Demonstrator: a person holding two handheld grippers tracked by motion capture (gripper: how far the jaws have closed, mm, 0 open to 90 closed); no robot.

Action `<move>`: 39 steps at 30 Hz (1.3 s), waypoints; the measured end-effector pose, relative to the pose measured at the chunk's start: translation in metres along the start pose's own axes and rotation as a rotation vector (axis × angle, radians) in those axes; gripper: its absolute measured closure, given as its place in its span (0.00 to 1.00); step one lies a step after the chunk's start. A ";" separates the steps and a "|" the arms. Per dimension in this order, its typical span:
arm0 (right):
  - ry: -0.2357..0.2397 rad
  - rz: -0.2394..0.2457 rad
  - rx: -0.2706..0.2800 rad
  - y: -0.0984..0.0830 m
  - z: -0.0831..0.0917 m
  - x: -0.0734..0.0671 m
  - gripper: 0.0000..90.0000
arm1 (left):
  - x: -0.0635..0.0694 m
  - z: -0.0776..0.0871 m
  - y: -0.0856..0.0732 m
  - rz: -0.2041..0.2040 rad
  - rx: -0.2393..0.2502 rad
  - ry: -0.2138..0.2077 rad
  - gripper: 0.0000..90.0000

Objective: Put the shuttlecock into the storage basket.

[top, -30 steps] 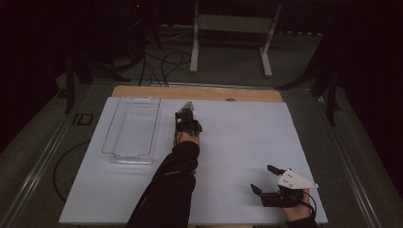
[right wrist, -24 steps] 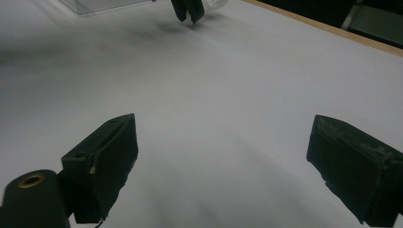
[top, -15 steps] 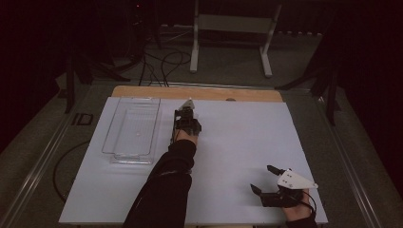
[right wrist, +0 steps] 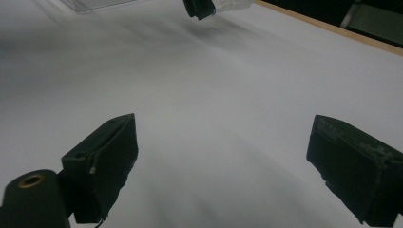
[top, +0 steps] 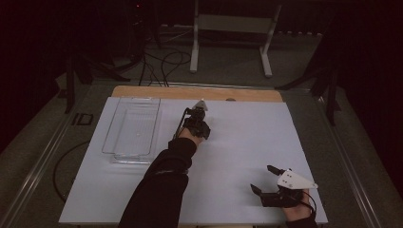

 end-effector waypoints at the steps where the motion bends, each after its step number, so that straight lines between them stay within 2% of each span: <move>1: -0.001 0.001 0.001 0.000 0.000 0.000 0.11 | 0.000 0.001 -0.001 -0.031 -0.005 -0.001 0.74; 6: -0.001 -0.004 0.000 0.000 0.000 0.000 0.11 | 0.000 0.005 -0.007 -0.154 -0.021 -0.001 0.74; 8: 0.000 -0.001 -0.002 0.000 0.000 0.000 0.11 | -0.001 0.006 -0.008 -0.163 -0.019 -0.008 0.74; 9: 0.000 0.000 -0.002 0.000 -0.001 0.000 0.11 | -0.001 0.009 -0.010 -0.195 -0.027 -0.007 0.74; 11: -0.001 0.001 -0.001 0.000 -0.001 0.000 0.11 | 0.000 0.012 -0.014 -0.230 -0.043 -0.021 0.74; 13: -0.001 -0.001 -0.003 0.000 -0.001 0.000 0.11 | 0.000 0.014 -0.019 -0.294 -0.056 -0.011 0.74; 15: -0.002 0.000 -0.005 -0.001 -0.001 0.000 0.11 | 0.001 0.015 -0.023 -0.335 -0.067 -0.005 0.74; 16: -0.001 0.001 -0.006 -0.001 -0.001 0.000 0.11 | 0.002 0.016 -0.026 -0.372 -0.074 -0.002 0.74; 20: 0.000 0.001 -0.008 -0.001 -0.002 0.000 0.11 | 0.003 0.021 -0.034 -0.470 -0.061 -0.028 0.74; 22: 0.000 -0.001 -0.008 -0.001 -0.002 0.000 0.11 | 0.003 0.024 -0.036 -0.506 -0.061 -0.027 0.74; 24: 0.001 0.000 -0.008 -0.001 -0.002 0.000 0.11 | 0.004 0.026 -0.039 -0.524 -0.062 -0.051 0.74; 26: 0.003 0.000 -0.008 -0.001 -0.002 -0.001 0.11 | 0.004 0.027 -0.043 -0.572 -0.079 -0.048 0.74; 31: 0.005 0.000 -0.009 -0.001 -0.003 -0.001 0.11 | 0.004 0.031 -0.048 -0.591 -0.090 -0.047 0.74; 35: 0.006 0.000 -0.011 -0.001 -0.003 -0.001 0.11 | 0.005 0.037 -0.052 -0.640 -0.097 -0.063 0.74; 39: 0.006 0.002 -0.009 -0.001 -0.003 -0.001 0.11 | 0.005 0.042 -0.054 -0.656 -0.107 -0.070 0.74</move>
Point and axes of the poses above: each handheld gripper's, and its own axes: z roughly backward along the jaws, y roughly out of its top, x roughly to its right, the point moved 4 cm from there along -z, roughly forward along the jaws, and after that the axes turned 6 degrees about y, right-handed, at the moved point
